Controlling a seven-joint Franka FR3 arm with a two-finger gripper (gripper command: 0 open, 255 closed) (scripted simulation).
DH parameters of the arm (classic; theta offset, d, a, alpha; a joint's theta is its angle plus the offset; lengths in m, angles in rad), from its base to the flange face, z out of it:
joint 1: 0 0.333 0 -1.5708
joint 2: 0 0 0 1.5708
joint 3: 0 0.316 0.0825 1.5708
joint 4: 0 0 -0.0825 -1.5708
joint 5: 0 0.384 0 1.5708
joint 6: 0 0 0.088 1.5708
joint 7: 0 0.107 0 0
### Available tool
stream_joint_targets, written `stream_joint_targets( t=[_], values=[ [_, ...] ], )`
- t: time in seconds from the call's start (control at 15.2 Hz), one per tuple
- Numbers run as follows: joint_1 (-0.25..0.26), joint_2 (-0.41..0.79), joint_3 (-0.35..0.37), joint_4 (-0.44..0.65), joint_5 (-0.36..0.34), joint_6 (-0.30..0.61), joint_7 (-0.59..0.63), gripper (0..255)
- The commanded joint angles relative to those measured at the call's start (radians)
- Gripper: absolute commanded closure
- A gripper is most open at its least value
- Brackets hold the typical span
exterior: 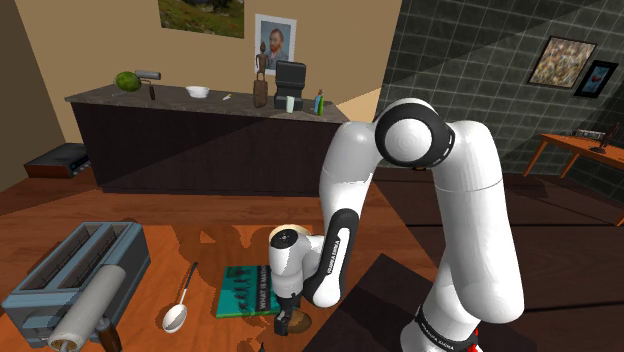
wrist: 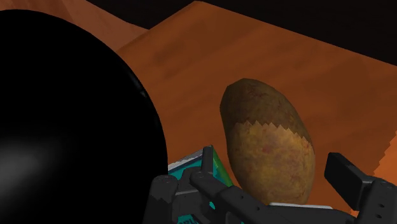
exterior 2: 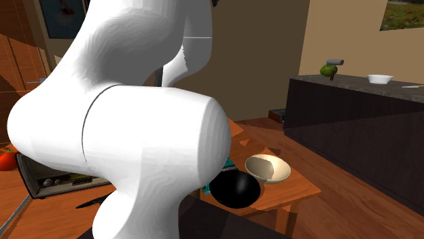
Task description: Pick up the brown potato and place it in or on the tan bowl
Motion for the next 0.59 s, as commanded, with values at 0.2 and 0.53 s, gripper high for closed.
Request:
stream_joint_targets(
  t=[0.2,0.53],
  values=[
    [0.0,0.0,0.0,0.0,0.0,0.0,0.0,255],
    [0.001,0.001,0.0,0.0,0.0,0.001,0.0,255]
  ],
)
